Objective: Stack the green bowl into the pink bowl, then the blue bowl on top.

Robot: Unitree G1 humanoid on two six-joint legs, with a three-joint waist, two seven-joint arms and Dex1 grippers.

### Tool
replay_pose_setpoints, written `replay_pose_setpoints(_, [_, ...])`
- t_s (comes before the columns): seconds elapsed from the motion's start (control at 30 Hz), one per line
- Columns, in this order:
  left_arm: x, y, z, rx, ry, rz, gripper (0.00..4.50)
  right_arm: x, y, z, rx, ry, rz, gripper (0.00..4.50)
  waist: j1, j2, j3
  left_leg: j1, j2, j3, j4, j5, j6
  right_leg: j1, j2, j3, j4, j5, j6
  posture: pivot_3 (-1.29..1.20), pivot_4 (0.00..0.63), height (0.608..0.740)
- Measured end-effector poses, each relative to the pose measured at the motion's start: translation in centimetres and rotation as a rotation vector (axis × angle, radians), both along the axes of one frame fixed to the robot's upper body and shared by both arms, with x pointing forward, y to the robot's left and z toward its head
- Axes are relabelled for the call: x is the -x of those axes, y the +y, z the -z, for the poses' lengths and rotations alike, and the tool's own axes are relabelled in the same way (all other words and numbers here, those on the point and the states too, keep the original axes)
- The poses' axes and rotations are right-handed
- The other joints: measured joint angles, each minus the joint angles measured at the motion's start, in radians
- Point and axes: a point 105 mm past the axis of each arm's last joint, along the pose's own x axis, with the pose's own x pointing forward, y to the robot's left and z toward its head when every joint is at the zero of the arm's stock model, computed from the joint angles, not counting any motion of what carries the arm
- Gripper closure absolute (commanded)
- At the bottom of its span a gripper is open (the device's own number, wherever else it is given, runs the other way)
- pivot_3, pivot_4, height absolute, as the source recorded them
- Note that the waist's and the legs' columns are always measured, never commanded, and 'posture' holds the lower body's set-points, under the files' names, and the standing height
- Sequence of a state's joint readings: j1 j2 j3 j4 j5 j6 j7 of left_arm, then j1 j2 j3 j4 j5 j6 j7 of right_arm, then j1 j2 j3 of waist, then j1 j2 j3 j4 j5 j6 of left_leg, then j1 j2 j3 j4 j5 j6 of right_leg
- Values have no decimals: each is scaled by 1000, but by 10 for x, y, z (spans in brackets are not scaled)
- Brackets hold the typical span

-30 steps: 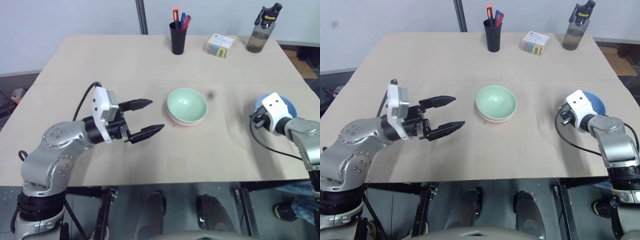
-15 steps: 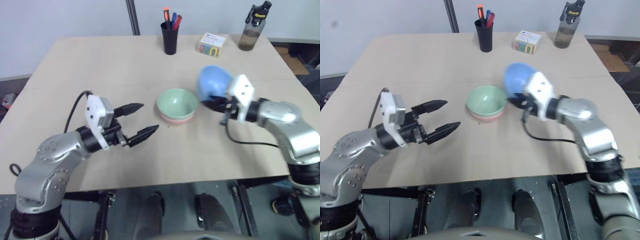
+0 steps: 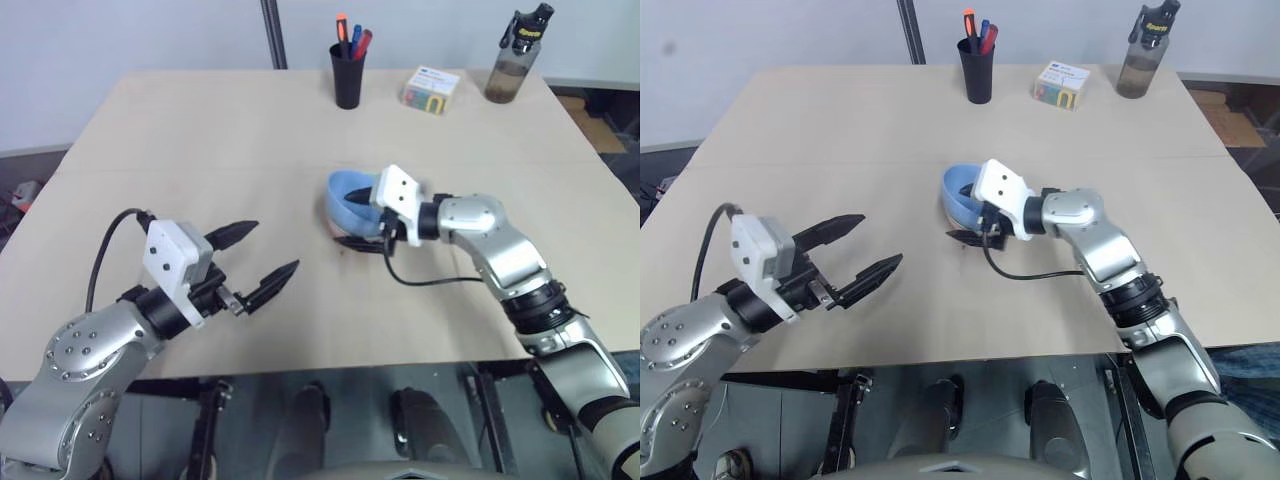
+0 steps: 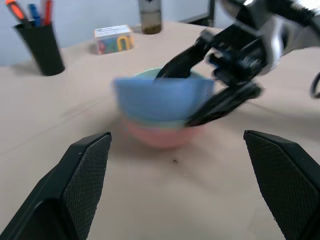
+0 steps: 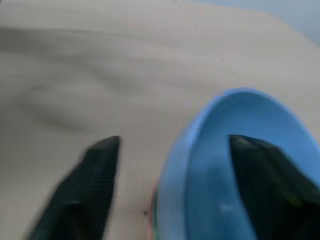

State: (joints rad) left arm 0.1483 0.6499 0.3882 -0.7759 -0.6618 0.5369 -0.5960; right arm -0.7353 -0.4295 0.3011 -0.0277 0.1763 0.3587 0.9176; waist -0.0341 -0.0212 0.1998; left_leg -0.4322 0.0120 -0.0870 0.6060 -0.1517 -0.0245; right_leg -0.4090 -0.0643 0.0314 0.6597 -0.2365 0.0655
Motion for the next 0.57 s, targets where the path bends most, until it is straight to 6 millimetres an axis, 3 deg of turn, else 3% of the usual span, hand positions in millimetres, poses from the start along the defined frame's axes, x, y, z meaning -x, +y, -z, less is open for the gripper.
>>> replay_pose_setpoints(0.07, [1,1,3,0,11,-1,0,4,-8,-3,-5,-11,1,810,-1,0,0,0,0,0,0,0,0,0,0,0,0,0,0,0,150,740])
replay_pose_setpoints(0.3, [5,11,9,-18,30,-11,0,32,-76,-10,-63,79,105,810,5,0,0,0,1,1,0,0,0,0,0,0,-1,-2,3,0,150,740])
replay_pose_setpoints(0.43, [9,25,17,-9,84,-35,0,56,-131,4,0,210,226,810,18,0,0,-1,0,2,0,-1,0,0,-1,0,-3,-2,3,0,150,740])
replay_pose_setpoints(0.57, [10,37,15,-1,97,-41,0,71,-158,3,-5,235,309,810,18,0,0,0,1,3,0,-1,0,0,-2,1,-3,-3,4,0,150,740])
